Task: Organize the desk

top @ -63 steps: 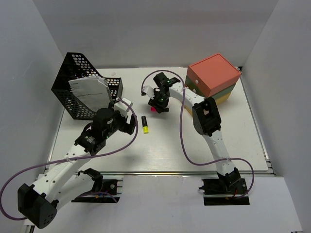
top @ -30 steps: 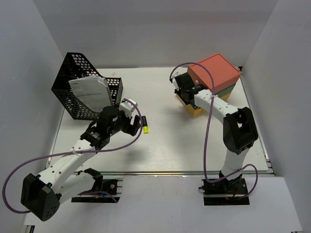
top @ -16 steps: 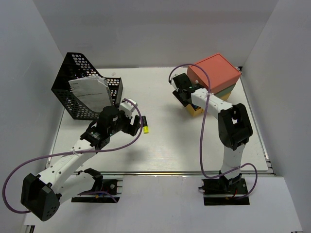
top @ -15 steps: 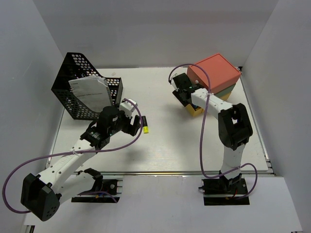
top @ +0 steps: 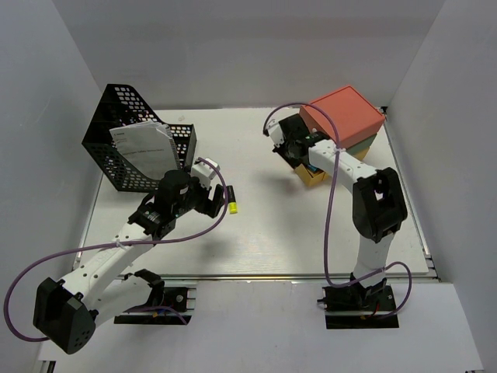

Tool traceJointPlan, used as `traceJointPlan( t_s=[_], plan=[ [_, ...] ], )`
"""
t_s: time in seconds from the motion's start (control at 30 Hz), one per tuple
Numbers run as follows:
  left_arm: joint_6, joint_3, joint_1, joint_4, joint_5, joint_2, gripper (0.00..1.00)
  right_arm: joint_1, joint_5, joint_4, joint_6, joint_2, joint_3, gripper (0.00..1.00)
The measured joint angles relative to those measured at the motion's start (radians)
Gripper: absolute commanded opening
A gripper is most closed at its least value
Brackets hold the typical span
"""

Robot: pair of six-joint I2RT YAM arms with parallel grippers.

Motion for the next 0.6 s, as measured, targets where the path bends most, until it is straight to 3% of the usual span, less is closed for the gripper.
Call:
traceJointPlan(
  t_s=[0.33,0.37,0.47,0.5,0.53,0.57,0.6],
  plan=[
    [-0.006,0.0,0.0,0.003,0.0,0.001,0.92,-0.029,-0.143,-0.107,-0.011,0.113,0.094,0.02],
    [-0.015,0.0,0.0,0.009,0.0,0.005,0.94,-0.035,-0.202,-0.117,-0.023,0.109,0.094,0.19],
    [-0.053,0.0,0.0,0.041,-0.006,0.05,0.95,-0.055,-0.461,-0.191,-0.12,0.069,0.08,0.34],
    [-0.071,0.003,0.0,0.042,-0.008,0.077,0.95,-0.06,-0.549,-0.217,-0.159,0.04,0.059,0.32],
    [-0.092,0.008,0.0,0.043,-0.01,0.113,0.95,-0.062,-0.631,-0.235,-0.189,0.003,0.033,0.23],
    [-0.113,0.014,0.0,0.043,-0.015,0.151,0.95,-0.063,-0.7,-0.245,-0.211,-0.038,0.004,0.0],
    [-0.137,0.02,-0.001,0.043,-0.022,0.19,0.95,-0.063,-0.747,-0.231,-0.217,-0.081,-0.032,0.0]
  ],
)
